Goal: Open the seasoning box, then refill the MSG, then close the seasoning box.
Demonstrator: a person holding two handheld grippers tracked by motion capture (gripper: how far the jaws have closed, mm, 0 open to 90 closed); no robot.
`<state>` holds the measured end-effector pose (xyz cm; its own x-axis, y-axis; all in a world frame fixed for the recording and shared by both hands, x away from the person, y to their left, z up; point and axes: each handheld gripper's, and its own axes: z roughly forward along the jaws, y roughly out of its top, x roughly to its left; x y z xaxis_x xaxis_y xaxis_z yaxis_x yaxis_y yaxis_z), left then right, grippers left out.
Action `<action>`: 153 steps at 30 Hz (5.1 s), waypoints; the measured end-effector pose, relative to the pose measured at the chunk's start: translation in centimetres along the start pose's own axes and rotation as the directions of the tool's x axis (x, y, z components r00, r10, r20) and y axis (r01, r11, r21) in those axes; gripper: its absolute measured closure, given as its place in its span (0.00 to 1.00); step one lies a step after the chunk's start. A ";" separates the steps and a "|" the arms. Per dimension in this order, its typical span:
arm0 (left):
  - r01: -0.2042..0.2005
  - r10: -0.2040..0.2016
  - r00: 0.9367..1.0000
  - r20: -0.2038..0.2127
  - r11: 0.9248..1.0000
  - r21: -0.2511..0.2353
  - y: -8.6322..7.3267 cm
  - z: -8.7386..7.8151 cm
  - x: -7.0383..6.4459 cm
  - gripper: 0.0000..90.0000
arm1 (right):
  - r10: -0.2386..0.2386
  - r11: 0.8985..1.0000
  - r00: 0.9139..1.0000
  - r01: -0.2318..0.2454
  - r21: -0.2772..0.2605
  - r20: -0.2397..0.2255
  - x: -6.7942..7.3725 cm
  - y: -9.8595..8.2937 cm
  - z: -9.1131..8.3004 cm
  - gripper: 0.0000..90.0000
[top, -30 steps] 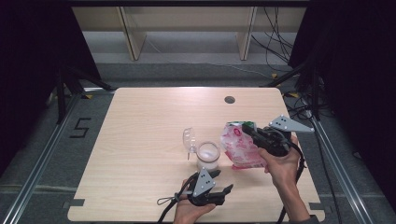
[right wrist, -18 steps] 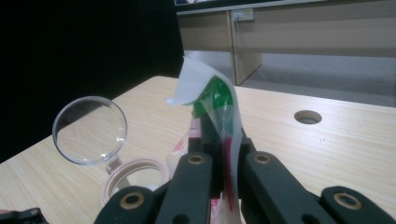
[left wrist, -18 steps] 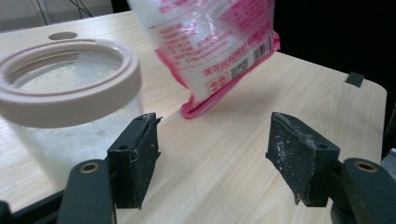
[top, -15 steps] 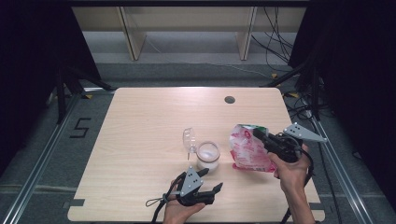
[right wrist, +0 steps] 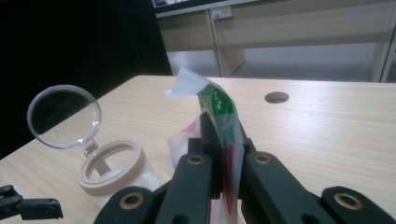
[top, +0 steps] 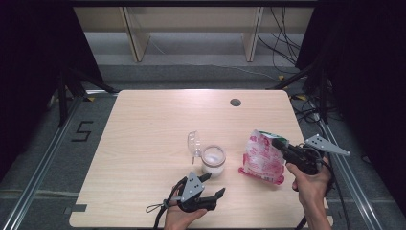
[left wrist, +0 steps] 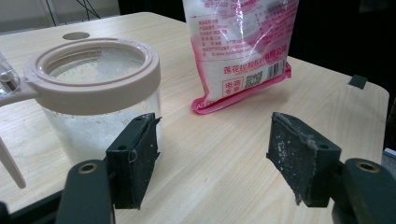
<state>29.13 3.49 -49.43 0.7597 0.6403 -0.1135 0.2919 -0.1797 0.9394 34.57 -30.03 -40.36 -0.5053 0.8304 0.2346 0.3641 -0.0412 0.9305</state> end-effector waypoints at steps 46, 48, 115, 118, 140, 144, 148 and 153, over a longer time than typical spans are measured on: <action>0.008 -0.007 0.996 -0.085 1.000 0.010 -0.2 -2.1 2.7 0.34 | 0.060 0.988 0.976 -0.087 0.127 0.208 -5.7 -5.0 -0.7 0.87; 0.019 -0.018 0.996 -0.090 1.000 0.005 -0.3 -2.2 2.9 0.34 | 0.024 0.987 0.973 -0.060 0.151 0.228 -5.3 -5.1 -0.7 0.83; 0.012 -0.011 0.975 -0.222 1.000 0.004 1.4 -4.7 7.8 0.34 | -0.095 0.957 0.995 0.099 0.273 -0.029 5.3 -9.5 -2.1 0.41; 0.012 -0.010 0.973 -0.230 1.000 0.007 1.7 -4.7 8.1 0.34 | -0.117 0.954 0.992 0.124 0.275 -0.042 5.2 -9.5 -2.2 0.41; -0.076 0.066 0.963 -0.263 0.997 -0.026 3.2 -4.5 9.6 0.89 | -0.081 0.956 0.995 0.093 0.280 -0.053 6.2 -10.1 -2.9 0.41; -0.063 0.051 0.967 -0.251 0.997 -0.039 3.4 -4.2 9.8 0.95 | -0.109 0.956 0.992 0.123 0.266 -0.067 5.9 -10.1 -2.9 0.41; -0.051 0.040 0.970 -0.238 0.998 -0.043 3.7 -4.1 9.8 0.97 | -0.090 0.950 0.994 0.104 0.294 -0.059 5.9 -10.2 -3.1 0.41; -0.058 0.045 0.973 -0.225 0.997 -0.050 4.2 -4.1 9.7 0.97 | -0.088 0.957 0.994 0.104 0.272 -0.071 6.0 -10.3 -3.0 0.41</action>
<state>35.36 12.02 -45.30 0.6222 0.7829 0.0049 0.2179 -0.1792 0.9594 25.49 -26.28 -47.71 -0.5895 0.7894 0.1713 0.5085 0.1979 0.8380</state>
